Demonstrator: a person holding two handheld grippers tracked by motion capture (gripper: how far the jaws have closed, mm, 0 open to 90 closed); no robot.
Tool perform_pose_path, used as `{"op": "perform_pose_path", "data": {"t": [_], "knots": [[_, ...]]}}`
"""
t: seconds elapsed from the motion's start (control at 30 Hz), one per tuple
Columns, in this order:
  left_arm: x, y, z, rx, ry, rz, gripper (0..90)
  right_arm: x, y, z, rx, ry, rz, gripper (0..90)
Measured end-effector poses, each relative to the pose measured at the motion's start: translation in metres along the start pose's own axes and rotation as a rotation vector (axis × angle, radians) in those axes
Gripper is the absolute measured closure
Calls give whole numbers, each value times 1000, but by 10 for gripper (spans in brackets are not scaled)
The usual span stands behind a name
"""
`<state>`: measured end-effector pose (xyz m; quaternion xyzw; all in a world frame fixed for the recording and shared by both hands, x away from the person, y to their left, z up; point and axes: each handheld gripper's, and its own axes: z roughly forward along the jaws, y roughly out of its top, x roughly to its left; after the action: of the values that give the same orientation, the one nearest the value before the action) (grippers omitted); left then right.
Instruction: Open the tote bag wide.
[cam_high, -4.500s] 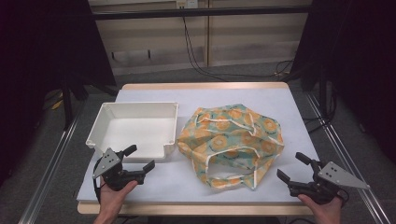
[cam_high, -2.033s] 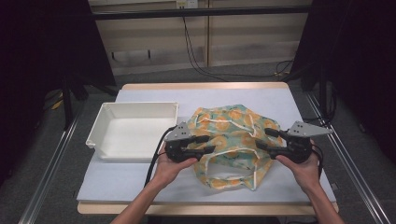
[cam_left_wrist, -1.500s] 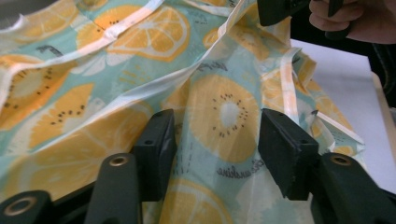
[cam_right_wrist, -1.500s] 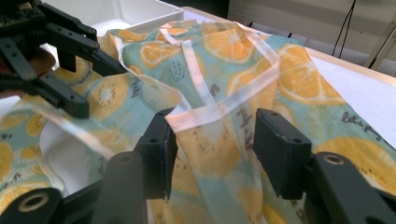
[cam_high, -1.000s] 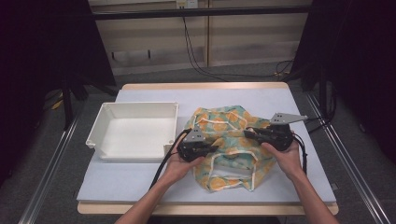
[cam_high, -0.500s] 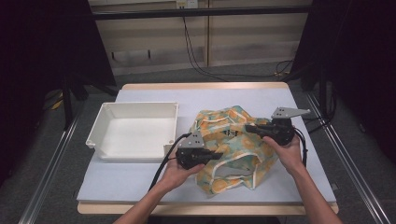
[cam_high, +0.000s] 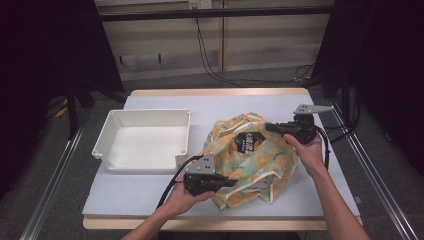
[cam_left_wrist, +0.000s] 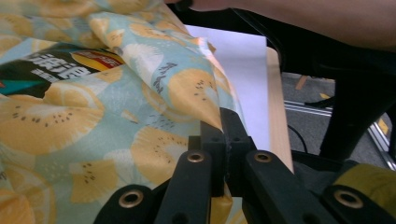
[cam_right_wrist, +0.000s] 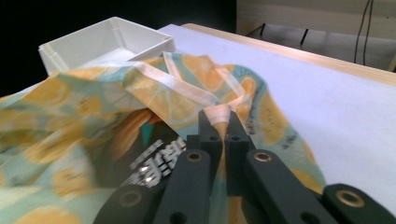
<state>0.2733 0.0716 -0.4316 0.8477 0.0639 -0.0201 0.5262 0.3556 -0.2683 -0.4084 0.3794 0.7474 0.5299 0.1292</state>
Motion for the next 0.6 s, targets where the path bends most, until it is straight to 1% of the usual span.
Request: {"op": "perform_pose_path", "data": {"t": [0.03,0.07,0.13,0.2,0.23,0.27,0.3,0.33,0.37,0.4,0.43,0.47,0.5,0.53,0.57,0.6], "knots": [[-4,-3,0,18,-8,6,900,-6,2,2,-5,-10,17,900],[-5,-6,1,22,-17,3,900,-7,2,3,-3,-14,21,900],[-9,-10,0,37,-21,9,900,-12,3,5,4,-21,28,900],[-11,-12,-1,42,-26,8,900,-13,3,6,7,-23,26,900],[-13,-17,-3,59,-25,13,900,-16,4,10,24,-36,26,900],[-13,-17,-3,59,-25,13,900,-17,4,11,29,-39,25,900],[-14,-19,-4,69,-27,19,900,-17,4,11,29,-39,25,900],[-15,-24,-5,77,-34,17,900,-21,4,14,31,-60,24,900],[-16,-27,-6,77,-38,8,900,-23,4,15,33,-66,32,900],[-17,-28,-6,84,-42,10,900,-26,3,16,33,-79,33,900],[-17,-28,-6,84,-42,10,900,-26,3,16,33,-79,33,900],[-18,-29,-6,93,-44,15,900,-28,2,17,37,-95,42,900],[-20,-30,-6,98,-54,23,900,-35,-1,19,44,-120,56,900],[-20,-30,-5,95,-57,17,900,-36,-2,20,52,-130,58,900],[-21,-31,-5,100,-60,22,900,-37,-3,20,56,-149,50,900],[-21,-31,-5,100,-60,22,900,-37,-3,20,56,-149,50,900]]}}
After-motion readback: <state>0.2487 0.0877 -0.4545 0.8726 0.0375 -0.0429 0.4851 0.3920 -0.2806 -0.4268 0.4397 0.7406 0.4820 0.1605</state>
